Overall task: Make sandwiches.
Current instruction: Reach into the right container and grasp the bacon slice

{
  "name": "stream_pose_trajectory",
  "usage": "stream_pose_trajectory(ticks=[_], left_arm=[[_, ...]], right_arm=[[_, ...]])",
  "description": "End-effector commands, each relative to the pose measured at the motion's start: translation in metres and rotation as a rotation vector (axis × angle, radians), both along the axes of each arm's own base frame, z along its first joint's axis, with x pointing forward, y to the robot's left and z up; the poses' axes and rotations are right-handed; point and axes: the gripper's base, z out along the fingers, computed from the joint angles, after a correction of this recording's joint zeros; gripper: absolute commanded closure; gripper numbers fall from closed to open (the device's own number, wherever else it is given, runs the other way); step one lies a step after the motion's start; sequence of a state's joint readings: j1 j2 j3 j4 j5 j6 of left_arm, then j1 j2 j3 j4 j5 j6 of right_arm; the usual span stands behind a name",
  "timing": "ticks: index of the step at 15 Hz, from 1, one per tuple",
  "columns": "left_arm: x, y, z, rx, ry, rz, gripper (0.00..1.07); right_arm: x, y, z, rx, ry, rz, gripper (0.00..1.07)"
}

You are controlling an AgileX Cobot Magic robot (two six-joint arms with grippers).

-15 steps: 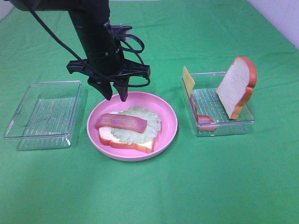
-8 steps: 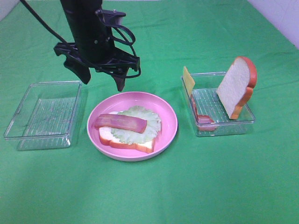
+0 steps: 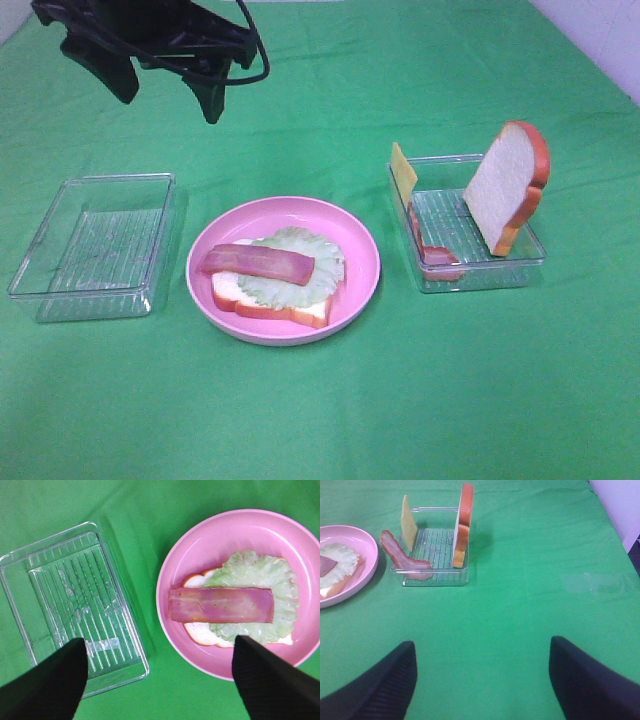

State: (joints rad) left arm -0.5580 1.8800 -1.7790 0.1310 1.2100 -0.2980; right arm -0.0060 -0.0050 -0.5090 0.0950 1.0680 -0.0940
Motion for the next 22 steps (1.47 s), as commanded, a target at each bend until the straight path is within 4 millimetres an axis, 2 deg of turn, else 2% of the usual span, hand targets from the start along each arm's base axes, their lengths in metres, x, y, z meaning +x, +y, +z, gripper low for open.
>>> stream_pose_trajectory(ticks=[1, 5, 6, 7, 13, 14, 15, 17, 18, 22], left_arm=[[-0.021, 0.01, 0.011, 0.02, 0.057, -0.015, 0.31], [-0.066, 0.038, 0.016, 0.048, 0.085, -0.034, 0.31], [-0.066, 0.038, 0.016, 0.048, 0.085, -0.034, 0.31], [-0.093, 0.055, 0.008, 0.074, 0.12, -0.048, 0.31], [-0.148, 0.09, 0.004, 0.079, 0.122, -0.059, 0.31], [-0.162, 0.099, 0.006, 0.065, 0.093, -0.068, 0.31], [-0.189, 0.118, 0.01, 0.031, -0.003, -0.074, 0.31], [-0.209, 0.131, 0.011, -0.004, -0.094, -0.086, 0.31], [-0.225, 0.141, 0.011, -0.038, -0.166, -0.091, 0.31], [-0.276, 0.173, -0.002, -0.142, -0.354, -0.097, 0.31]], right_arm=[[-0.001, 0.0, 0.0, -0.013, -0.02, -0.001, 0.37], [-0.001, 0.0, 0.0, -0.013, -0.02, -0.001, 0.37], [-0.001, 0.0, 0.0, -0.013, -0.02, -0.001, 0.37], [-0.001, -0.001, 0.0, -0.016, -0.02, -0.003, 0.37], [-0.001, -0.001, 0.0, -0.02, -0.02, -0.005, 0.37], [-0.001, -0.001, 0.0, -0.017, -0.02, -0.003, 0.37], [-0.001, -0.001, 0.0, -0.02, -0.019, -0.006, 0.37], [-0.001, 0.0, 0.0, -0.012, -0.015, -0.001, 0.37], [-0.001, 0.001, 0.0, 0.0, -0.015, 0.007, 0.37], [0.004, 0.001, 0.007, 0.007, -0.03, 0.0, 0.37]])
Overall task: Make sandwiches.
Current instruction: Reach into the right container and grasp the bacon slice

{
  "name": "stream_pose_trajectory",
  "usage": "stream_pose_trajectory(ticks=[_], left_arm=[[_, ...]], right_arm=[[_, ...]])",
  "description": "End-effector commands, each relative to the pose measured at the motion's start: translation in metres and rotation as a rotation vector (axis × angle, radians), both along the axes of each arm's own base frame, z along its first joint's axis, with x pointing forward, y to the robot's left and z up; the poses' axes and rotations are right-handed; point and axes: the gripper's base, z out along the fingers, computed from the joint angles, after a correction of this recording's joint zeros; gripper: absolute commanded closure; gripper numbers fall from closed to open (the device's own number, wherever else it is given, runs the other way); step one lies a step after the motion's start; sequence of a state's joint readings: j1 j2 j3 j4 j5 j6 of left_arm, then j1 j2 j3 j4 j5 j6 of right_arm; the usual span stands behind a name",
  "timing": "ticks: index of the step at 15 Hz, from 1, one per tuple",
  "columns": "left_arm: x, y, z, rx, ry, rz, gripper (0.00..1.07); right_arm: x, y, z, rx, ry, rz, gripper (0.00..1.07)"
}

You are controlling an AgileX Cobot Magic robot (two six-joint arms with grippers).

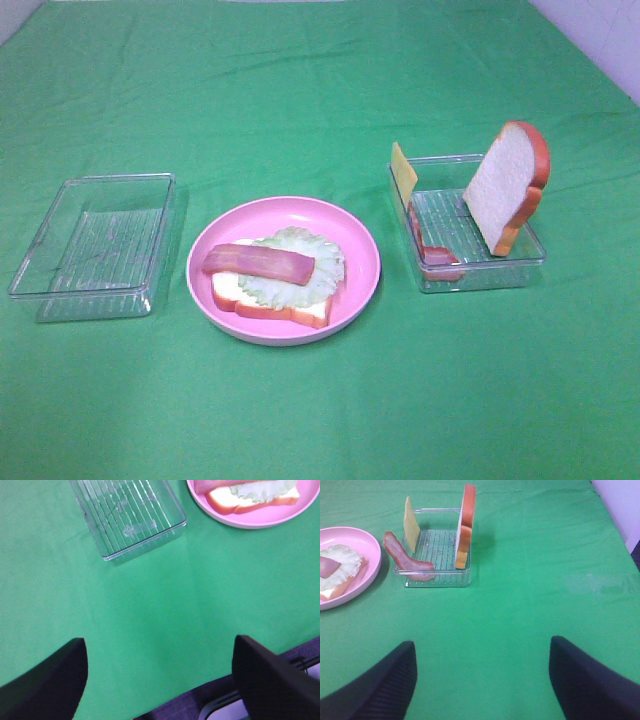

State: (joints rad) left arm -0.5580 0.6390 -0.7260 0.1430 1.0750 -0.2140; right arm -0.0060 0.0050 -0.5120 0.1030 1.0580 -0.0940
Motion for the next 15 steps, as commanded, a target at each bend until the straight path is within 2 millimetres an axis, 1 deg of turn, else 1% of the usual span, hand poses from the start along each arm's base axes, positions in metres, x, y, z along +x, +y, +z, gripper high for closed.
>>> stream_pose_trajectory(ticks=[1, 2, 4, 5, 7, 8, 10, 11, 13, 15], left_arm=[[-0.019, 0.012, -0.008, -0.032, -0.071, -0.006, 0.31], [-0.043, 0.028, -0.021, -0.066, -0.152, -0.019, 0.31], [-0.061, 0.038, -0.034, -0.112, -0.231, -0.022, 0.31], [-0.064, 0.041, -0.036, -0.131, -0.262, -0.023, 0.31], [-0.079, 0.05, -0.036, -0.179, -0.345, -0.026, 0.31], [-0.084, 0.051, -0.038, -0.203, -0.357, -0.032, 0.31], [-0.091, 0.055, -0.038, -0.232, -0.401, -0.041, 0.31], [-0.09, 0.054, -0.038, -0.229, -0.396, -0.042, 0.31], [-0.09, 0.054, -0.038, -0.229, -0.397, -0.046, 0.31], [-0.09, 0.054, -0.038, -0.218, -0.403, -0.057, 0.31]], right_arm=[[0.009, 0.0, 0.011, 0.004, -0.034, -0.005, 0.37], [0.032, 0.002, 0.022, 0.043, 0.001, 0.005, 0.37], [0.06, 0.006, 0.031, 0.088, 0.077, 0.019, 0.37], [0.069, 0.006, 0.033, 0.093, 0.106, 0.021, 0.37], [0.105, 0.007, 0.04, 0.112, 0.233, 0.022, 0.37], [0.124, 0.009, 0.044, 0.138, 0.287, 0.025, 0.37], [0.171, 0.012, 0.05, 0.182, 0.398, 0.04, 0.37], [0.204, 0.015, 0.05, 0.191, 0.471, 0.082, 0.37], [0.243, 0.02, 0.05, 0.215, 0.54, 0.131, 0.37], [0.279, 0.024, 0.043, 0.214, 0.602, 0.162, 0.37]])
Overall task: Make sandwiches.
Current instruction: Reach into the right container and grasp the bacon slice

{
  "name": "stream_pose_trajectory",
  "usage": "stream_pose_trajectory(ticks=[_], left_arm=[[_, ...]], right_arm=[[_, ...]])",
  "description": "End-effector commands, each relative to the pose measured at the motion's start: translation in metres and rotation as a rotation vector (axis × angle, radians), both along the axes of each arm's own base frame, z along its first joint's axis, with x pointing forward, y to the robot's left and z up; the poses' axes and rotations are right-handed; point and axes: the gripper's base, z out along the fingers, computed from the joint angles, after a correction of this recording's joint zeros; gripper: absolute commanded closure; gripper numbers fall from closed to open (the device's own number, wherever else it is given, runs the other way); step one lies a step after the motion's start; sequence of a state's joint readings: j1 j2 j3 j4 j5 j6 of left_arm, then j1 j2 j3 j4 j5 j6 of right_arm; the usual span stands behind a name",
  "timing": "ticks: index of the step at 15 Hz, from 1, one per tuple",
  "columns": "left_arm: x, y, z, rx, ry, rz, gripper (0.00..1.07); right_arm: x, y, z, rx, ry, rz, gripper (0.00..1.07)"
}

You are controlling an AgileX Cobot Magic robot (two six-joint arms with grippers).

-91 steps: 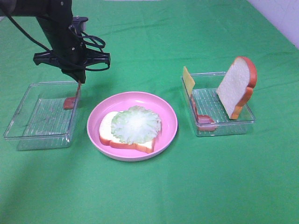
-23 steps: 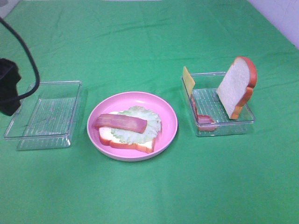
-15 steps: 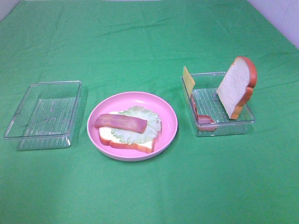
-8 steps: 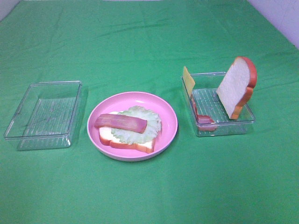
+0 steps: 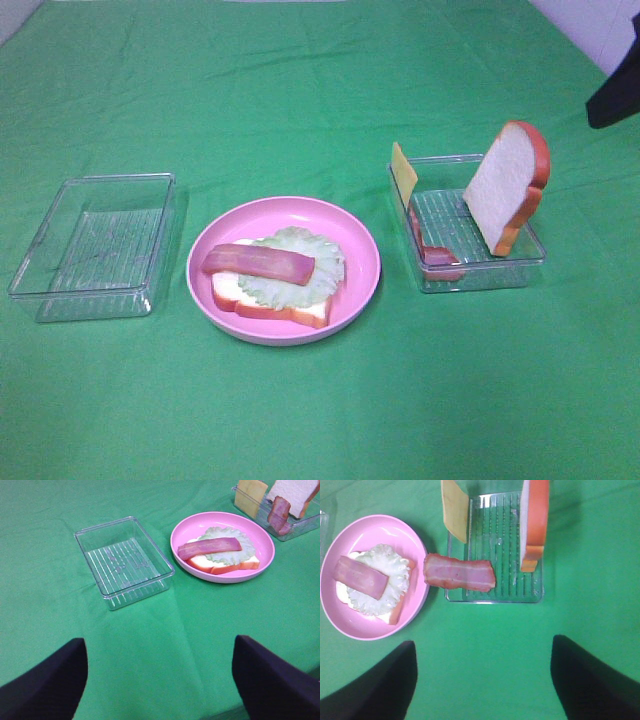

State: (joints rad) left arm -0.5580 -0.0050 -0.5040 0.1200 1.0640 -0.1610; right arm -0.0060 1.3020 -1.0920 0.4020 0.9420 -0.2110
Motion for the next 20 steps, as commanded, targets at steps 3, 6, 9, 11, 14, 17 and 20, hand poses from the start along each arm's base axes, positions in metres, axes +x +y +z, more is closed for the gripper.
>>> stream_pose_trajectory(ticks=[3, 6, 9, 11, 14, 17, 20], left_arm=[[-0.003, 0.001, 0.0, -0.009, -0.031, -0.013, 0.31], [-0.003, 0.001, 0.0, -0.01, -0.03, -0.015, 0.31], [-0.003, 0.001, 0.0, -0.01, -0.03, -0.015, 0.31], [-0.003, 0.001, 0.0, -0.01, -0.03, -0.015, 0.31], [-0.003, 0.001, 0.0, -0.01, -0.03, -0.015, 0.31], [-0.003, 0.001, 0.0, -0.01, -0.03, -0.015, 0.31], [-0.003, 0.001, 0.0, -0.01, -0.03, -0.015, 0.31]], right_arm=[[0.052, 0.028, -0.023, -0.086, 0.093, 0.112, 0.37], [0.074, 0.078, -0.048, -0.109, 0.183, 0.185, 0.37], [0.097, 0.124, -0.073, -0.114, 0.25, 0.23, 0.4], [0.111, 0.135, -0.09, -0.126, 0.33, 0.209, 0.43], [0.126, 0.136, -0.114, -0.189, 0.396, 0.183, 0.44], [0.131, 0.135, -0.138, -0.236, 0.439, 0.184, 0.44], [0.138, 0.137, -0.155, -0.238, 0.427, 0.175, 0.57]])
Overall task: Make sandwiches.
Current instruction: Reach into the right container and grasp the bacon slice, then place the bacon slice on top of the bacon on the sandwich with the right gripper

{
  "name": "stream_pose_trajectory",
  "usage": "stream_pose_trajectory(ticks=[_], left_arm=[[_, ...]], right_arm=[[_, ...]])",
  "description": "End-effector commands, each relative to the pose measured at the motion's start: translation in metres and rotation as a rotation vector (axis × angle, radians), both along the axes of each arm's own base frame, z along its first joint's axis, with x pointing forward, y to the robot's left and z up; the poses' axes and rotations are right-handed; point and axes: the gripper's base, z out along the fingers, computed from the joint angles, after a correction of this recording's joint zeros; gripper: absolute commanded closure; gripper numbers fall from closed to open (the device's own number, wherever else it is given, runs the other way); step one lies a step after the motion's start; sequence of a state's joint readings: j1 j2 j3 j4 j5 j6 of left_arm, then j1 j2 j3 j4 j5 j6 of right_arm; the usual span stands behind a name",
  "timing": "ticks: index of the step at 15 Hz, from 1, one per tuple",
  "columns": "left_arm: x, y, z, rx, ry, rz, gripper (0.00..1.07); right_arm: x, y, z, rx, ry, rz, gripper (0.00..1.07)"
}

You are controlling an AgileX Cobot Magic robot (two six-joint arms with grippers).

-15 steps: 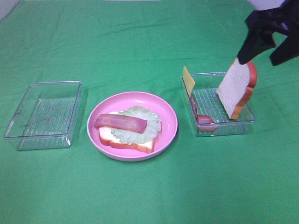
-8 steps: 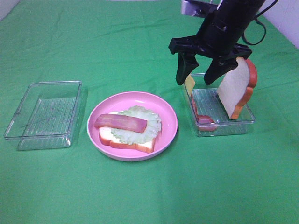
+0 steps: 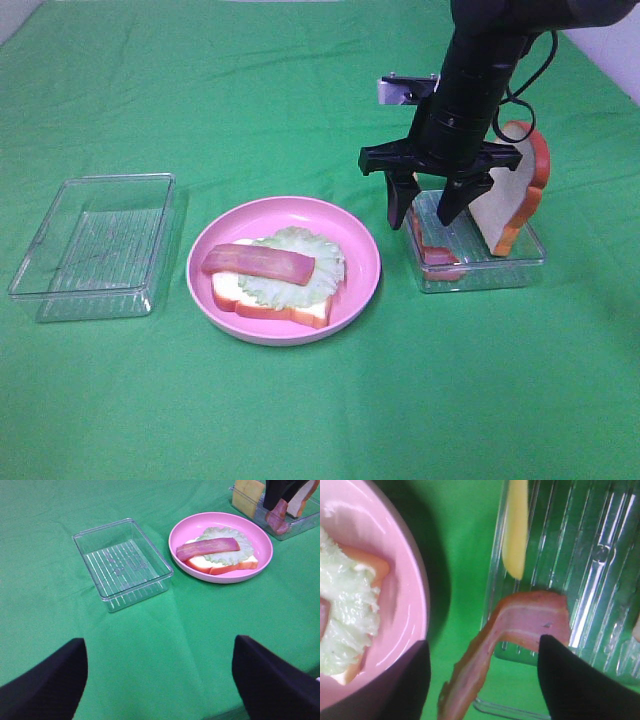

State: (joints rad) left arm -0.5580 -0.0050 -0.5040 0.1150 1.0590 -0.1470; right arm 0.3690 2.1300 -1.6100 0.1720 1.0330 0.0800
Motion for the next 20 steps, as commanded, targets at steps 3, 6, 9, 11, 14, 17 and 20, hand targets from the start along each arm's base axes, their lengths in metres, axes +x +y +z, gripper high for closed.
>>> stream_pose_trajectory(ticks=[3, 6, 9, 11, 14, 17, 20], left_arm=[[-0.003, 0.001, 0.0, -0.015, -0.022, -0.006, 0.31], [-0.003, 0.001, 0.0, -0.015, -0.022, -0.006, 0.31], [-0.003, 0.001, 0.0, -0.015, -0.022, -0.006, 0.31], [-0.003, 0.001, 0.0, -0.015, -0.022, -0.006, 0.31], [-0.003, 0.001, 0.0, -0.015, -0.022, -0.006, 0.31], [-0.003, 0.001, 0.0, -0.015, -0.022, -0.006, 0.31], [-0.003, 0.001, 0.0, -0.015, -0.022, -0.006, 0.31]], right_arm=[[0.001, 0.001, -0.003, -0.006, -0.004, -0.001, 0.76], [0.001, 0.001, -0.003, -0.006, -0.002, 0.0, 1.06], [-0.001, 0.001, -0.002, -0.01, 0.011, 0.003, 1.07], [-0.004, -0.001, 0.008, -0.011, 0.02, 0.012, 1.07], [-0.009, -0.002, 0.03, 0.0, -0.005, 0.017, 1.07], [-0.022, -0.006, 0.067, 0.023, -0.043, 0.03, 1.07], [-0.041, -0.007, 0.098, 0.077, -0.022, 0.085, 1.07]])
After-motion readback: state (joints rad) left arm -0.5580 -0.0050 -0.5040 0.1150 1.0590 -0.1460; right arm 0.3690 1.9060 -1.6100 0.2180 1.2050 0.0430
